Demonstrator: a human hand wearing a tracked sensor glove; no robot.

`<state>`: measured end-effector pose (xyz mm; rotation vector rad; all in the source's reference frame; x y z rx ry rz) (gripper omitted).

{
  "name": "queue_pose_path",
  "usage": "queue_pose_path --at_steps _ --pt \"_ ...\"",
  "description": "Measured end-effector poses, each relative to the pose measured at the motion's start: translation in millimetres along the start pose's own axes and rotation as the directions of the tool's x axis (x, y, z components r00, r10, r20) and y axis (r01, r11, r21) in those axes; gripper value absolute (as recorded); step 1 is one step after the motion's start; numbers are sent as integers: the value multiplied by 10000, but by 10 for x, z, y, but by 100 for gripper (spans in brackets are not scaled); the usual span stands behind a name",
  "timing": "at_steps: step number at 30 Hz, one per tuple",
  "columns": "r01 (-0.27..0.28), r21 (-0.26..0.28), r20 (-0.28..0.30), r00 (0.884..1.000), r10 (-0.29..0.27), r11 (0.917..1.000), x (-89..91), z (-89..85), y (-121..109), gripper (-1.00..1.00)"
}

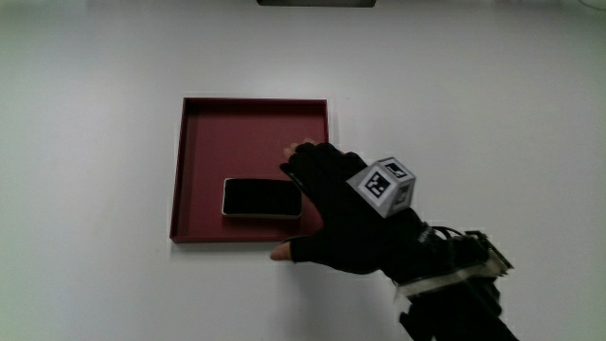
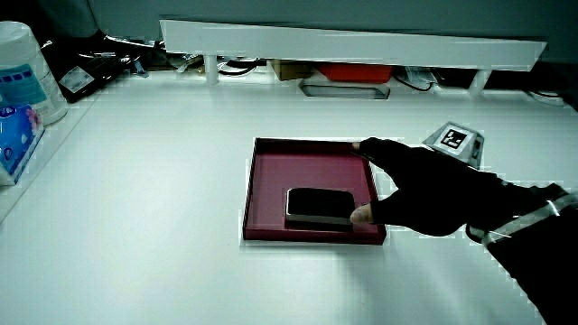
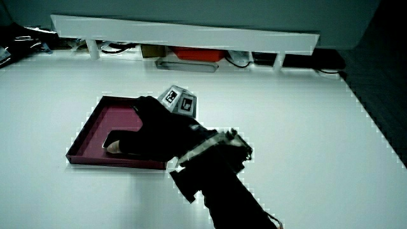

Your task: Place eraser

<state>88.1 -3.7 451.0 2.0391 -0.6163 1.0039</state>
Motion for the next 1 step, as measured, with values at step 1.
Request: queue_pose_path --at_steps 1 --pt "44 15 272 9996 -45 10000 -30 39 -61 -100"
